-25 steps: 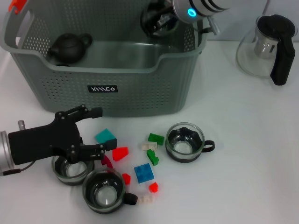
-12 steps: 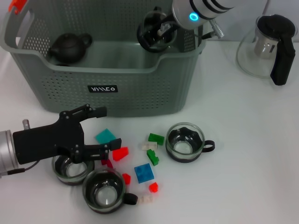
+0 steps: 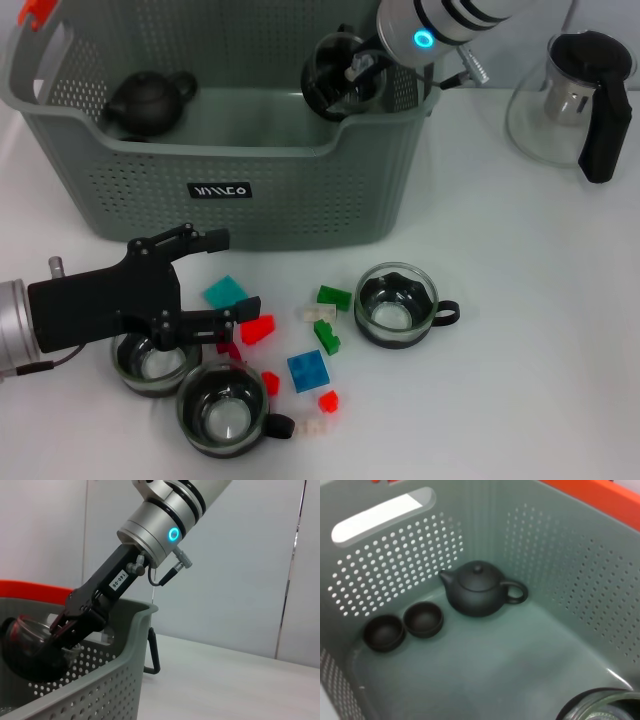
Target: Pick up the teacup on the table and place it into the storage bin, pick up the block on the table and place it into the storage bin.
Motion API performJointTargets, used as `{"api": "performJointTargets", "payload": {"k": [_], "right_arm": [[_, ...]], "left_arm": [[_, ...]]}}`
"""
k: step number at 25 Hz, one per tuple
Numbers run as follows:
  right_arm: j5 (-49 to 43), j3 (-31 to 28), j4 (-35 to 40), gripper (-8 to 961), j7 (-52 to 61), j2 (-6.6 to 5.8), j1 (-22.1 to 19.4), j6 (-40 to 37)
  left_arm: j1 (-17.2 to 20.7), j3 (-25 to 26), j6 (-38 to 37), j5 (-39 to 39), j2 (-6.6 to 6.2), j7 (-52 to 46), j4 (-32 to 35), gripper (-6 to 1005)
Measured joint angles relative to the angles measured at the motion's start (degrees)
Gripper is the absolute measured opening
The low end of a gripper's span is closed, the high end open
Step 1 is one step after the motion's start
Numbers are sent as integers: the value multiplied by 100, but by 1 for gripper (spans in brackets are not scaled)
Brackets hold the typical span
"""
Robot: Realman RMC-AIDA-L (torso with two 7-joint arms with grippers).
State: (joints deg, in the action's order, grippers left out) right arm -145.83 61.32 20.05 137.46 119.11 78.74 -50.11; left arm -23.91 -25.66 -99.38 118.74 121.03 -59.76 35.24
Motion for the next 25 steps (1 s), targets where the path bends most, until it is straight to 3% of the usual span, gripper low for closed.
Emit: {"api": "performJointTargets", "payload": {"k": [21, 25], "right_arm": [[27, -39, 38, 148, 21, -2, -60, 145], [43, -99, 374, 280, 64, -13, -130, -81]], "left_arm": [[0, -1, 24, -54, 0, 0, 0, 900], [-7, 0, 24, -58, -10, 0, 0, 900]]}}
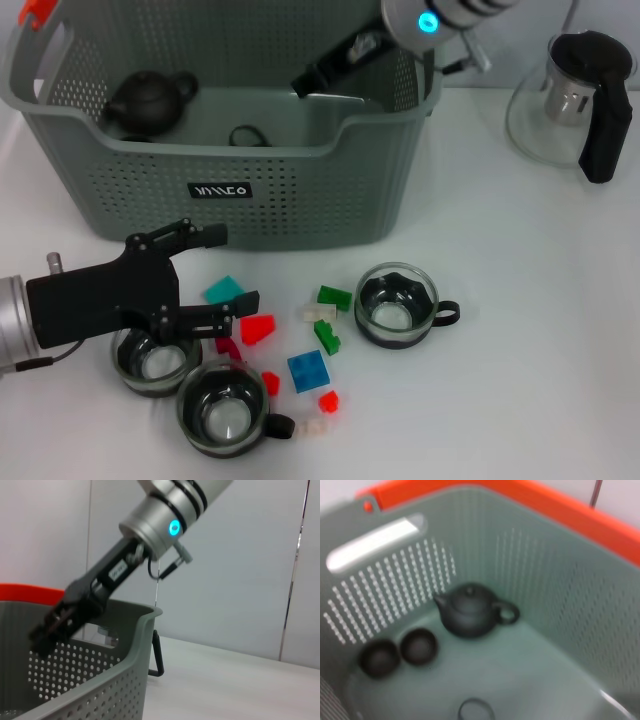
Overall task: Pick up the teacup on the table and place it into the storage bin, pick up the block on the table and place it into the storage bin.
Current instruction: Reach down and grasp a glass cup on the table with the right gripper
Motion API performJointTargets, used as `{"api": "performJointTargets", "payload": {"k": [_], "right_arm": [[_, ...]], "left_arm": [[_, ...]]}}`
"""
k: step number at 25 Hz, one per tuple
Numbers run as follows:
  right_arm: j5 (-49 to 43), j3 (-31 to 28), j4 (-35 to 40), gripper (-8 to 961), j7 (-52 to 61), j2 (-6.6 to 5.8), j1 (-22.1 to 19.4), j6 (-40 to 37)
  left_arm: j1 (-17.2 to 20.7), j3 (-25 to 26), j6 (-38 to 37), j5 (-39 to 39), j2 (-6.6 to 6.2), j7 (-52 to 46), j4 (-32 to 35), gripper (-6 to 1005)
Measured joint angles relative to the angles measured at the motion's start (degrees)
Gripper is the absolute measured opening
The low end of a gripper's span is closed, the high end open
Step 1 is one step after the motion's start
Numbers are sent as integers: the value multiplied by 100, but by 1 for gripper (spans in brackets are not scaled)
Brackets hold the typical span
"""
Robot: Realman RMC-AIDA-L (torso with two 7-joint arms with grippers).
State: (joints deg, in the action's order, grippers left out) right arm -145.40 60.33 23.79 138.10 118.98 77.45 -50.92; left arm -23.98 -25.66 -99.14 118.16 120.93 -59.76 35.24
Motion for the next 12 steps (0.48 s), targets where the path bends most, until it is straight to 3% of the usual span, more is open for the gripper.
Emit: {"api": "performJointTargets", "payload": {"k": [4, 7, 12], "right_arm": [[140, -257, 1210, 432, 69, -27, -302, -968], [487, -378, 2247, 562, 119, -124, -576, -1929], [1053, -394, 3337, 556, 92, -397, -1027, -3785]], "left_arm": [[-8, 0, 0, -26, -8, 0, 0, 900], [3, 0, -1, -78, -9, 0, 0, 899], [10, -1, 10, -135, -25, -6, 0, 899]]}}
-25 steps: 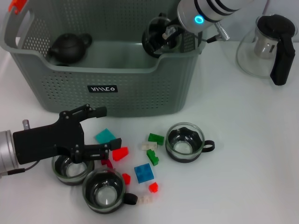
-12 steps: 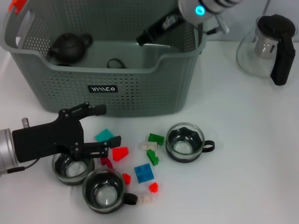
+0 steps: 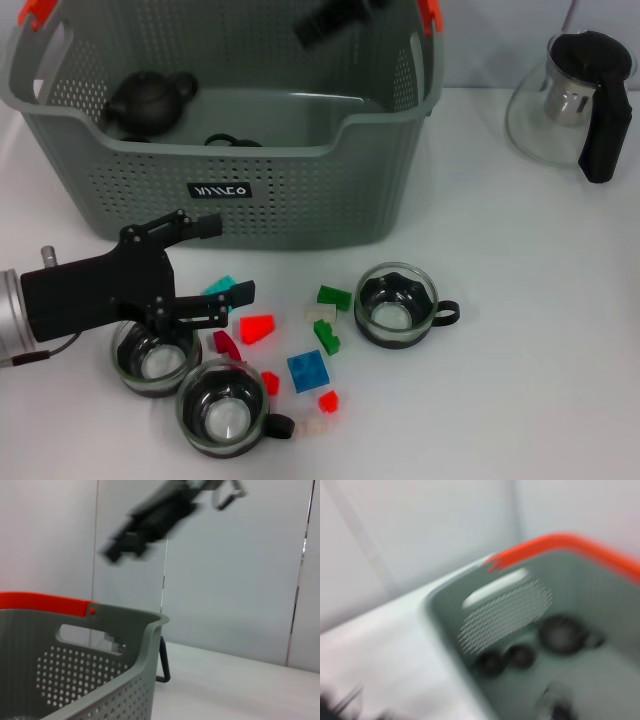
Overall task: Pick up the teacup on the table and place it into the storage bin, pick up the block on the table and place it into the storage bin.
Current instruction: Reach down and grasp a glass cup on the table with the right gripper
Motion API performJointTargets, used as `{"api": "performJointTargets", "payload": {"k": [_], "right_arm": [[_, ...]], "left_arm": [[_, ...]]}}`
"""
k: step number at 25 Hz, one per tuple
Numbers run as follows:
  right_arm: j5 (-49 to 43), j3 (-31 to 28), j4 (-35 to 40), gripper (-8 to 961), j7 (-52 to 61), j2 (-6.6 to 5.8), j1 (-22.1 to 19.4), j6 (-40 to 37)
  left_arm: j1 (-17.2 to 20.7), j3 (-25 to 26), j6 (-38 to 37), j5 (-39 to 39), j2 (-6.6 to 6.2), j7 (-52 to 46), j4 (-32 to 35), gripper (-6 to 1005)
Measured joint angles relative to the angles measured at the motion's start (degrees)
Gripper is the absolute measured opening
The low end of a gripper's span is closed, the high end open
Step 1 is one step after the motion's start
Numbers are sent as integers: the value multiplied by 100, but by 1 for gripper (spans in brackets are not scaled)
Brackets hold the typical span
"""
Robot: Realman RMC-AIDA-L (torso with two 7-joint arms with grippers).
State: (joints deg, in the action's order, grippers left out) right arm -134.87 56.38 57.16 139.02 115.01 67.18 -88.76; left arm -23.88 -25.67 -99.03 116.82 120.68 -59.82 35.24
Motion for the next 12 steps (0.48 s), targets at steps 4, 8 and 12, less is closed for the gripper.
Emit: {"api": "performJointTargets", "payload": {"k": [4, 8, 12], "right_arm": [[117, 4, 485, 556, -120, -143, -274, -1477], [125, 132, 779, 556, -278, -95, -557, -2337], [67, 718, 778, 555, -463, 11, -842, -2372]], "left_arm": [[17, 0, 59, -1, -15, -21, 0, 899], [26, 0, 136, -2, -17, -31, 0, 898], [33, 0, 163, -1, -4, -35, 0, 898]]}}
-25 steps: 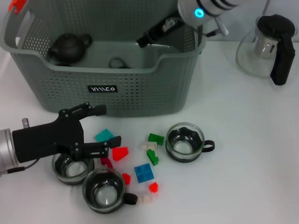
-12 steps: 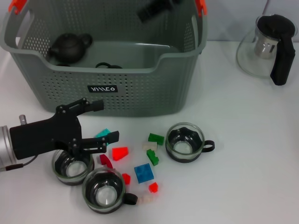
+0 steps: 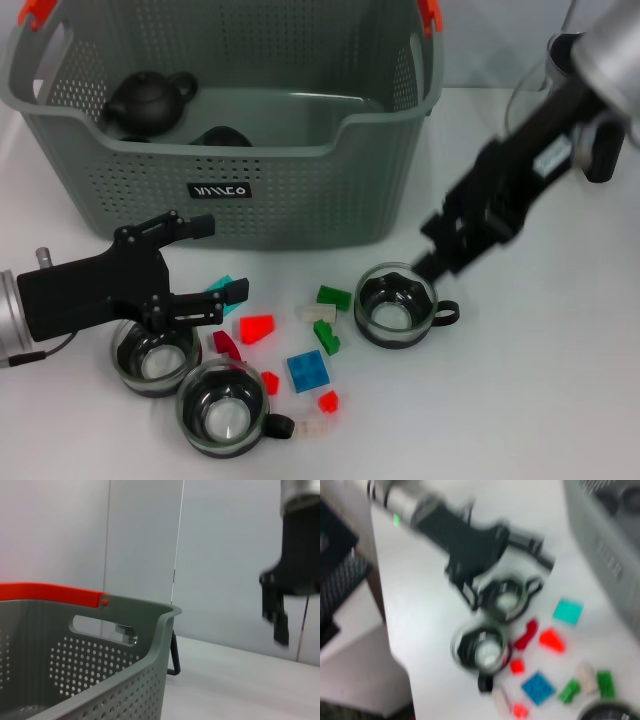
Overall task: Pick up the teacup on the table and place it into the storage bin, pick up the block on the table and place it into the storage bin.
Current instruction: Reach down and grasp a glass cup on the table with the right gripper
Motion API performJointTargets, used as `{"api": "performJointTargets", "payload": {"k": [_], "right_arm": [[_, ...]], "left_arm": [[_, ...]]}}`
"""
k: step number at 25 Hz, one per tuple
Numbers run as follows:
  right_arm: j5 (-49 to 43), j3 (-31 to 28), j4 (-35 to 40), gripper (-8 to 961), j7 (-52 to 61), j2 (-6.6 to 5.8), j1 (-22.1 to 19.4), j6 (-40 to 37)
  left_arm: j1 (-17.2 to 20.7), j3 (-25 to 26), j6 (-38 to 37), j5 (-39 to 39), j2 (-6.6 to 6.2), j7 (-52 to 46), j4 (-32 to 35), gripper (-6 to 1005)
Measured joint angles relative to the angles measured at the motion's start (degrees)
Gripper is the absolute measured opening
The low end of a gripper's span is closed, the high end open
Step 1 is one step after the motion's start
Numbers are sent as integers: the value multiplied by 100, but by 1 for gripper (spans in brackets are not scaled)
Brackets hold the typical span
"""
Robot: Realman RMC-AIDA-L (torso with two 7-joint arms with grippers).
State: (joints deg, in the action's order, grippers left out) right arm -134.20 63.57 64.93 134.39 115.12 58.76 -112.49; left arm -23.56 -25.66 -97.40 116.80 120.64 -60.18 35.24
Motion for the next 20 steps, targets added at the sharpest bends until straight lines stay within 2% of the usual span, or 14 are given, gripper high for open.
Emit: {"api": "performJointTargets", "payload": {"k": [3, 5, 7, 8, 13, 20], "right_arm": [[-265, 482, -41, 555, -229, 170, -145, 252], [-686, 709, -76, 555, -384, 381, -205, 540], [-926, 930, -205, 555, -439, 507, -213, 813], [-995, 1240, -453, 555, -422, 545, -188, 1157], [-966, 1832, -1175, 556, -320, 542, -23, 1999], [-940, 2292, -1427, 552, -369, 566, 47, 2489]], "left_arm": [[0, -1, 2, 0, 1, -2, -1, 898], [0, 0, 2, 0, 6, -3, -6, 897], [0, 0, 9, 0, 10, -3, -11, 897], [-2, 0, 18, 0, 9, -3, -35, 897], [-8, 0, 21, -3, -13, 0, -110, 897], [-2, 0, 29, -9, -20, 26, -134, 896]]}}
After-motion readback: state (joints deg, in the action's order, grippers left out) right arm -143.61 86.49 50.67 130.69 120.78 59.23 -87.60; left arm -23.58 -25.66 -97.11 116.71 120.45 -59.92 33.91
